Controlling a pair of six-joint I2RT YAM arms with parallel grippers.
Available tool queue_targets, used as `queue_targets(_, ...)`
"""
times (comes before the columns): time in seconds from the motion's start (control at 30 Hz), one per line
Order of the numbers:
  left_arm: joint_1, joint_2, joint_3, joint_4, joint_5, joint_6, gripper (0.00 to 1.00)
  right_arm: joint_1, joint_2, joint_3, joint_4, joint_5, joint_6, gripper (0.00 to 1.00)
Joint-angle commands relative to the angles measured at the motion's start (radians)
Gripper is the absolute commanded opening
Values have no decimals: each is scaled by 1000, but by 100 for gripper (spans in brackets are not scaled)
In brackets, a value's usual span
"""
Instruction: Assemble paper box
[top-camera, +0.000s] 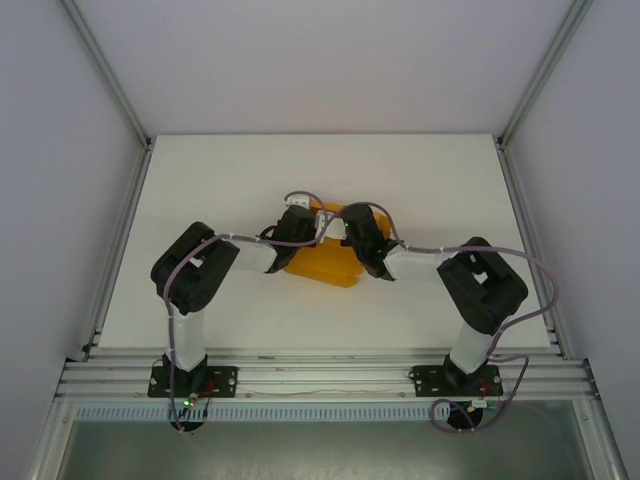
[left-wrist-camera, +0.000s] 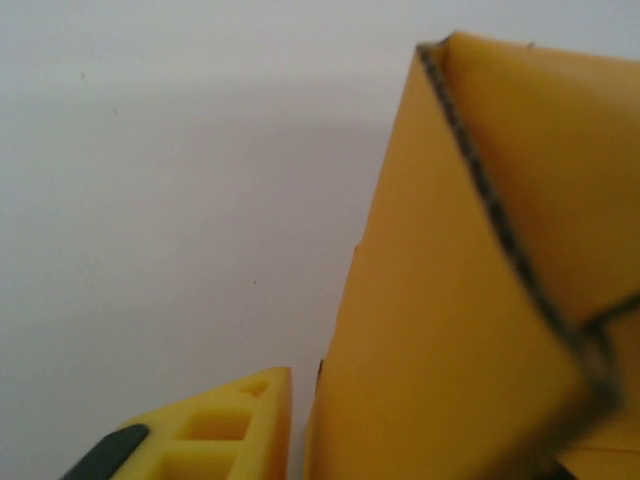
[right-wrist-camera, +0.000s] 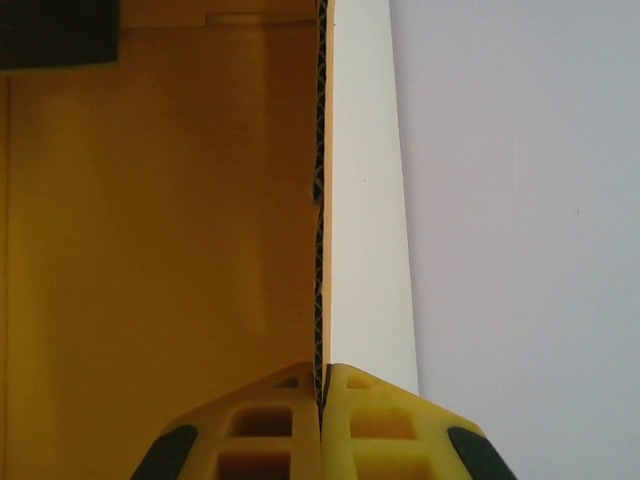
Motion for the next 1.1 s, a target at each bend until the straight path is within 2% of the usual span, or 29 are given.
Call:
queue_targets(0.0, 10, 0, -14, -18, -27, -7, 13, 9, -7, 2, -127, -19, 28, 0)
queue_targets(0.07, 10, 10, 8, -21, -35, -10, 7, 8, -8, 3, -135, -26, 29, 0)
queue_targets(0.1, 10, 16, 20, -24, -37, -13, 0, 9, -7, 2, -137, -30, 29, 0)
queue_targets(0.23, 3, 23, 32, 1, -38, 2, 0, 9, -15, 11, -168, -31, 53, 0)
queue_targets(0.27, 0, 20, 22, 17, -52, 1, 0, 9, -23, 18, -192, -39, 74, 6)
queue_targets(0.3, 0, 18, 18, 24, -40, 14, 0, 10, -33, 27, -222, -51, 101, 19)
queue_targets(0.33, -2, 18, 16, 18, -45, 18, 0, 7, -49, 40, -267, -69, 131, 37)
queue_targets(0.37, -2, 18, 14, 23, -39, 29, 0, 7, -66, 50, -305, -82, 153, 44)
queue_targets(0.6, -3, -8, -51, 105, 35, 89, 0, -19, -252, 22, -385, -207, 350, 74)
queue_targets(0.8, -4, -21, -93, 173, 103, 138, 0, -130, -403, -16, -415, -365, 561, 76)
queue_targets(0.83, -5, -23, -100, 189, 111, 144, 0, -152, -407, -9, -394, -371, 623, 79)
queue_targets(0.93, -9, -24, -116, 224, 119, 168, 0, -189, -376, 60, -402, -385, 754, 80)
queue_targets(1.07, -17, -18, -121, 244, 119, 195, 0, -198, -263, 196, -500, -462, 793, 80)
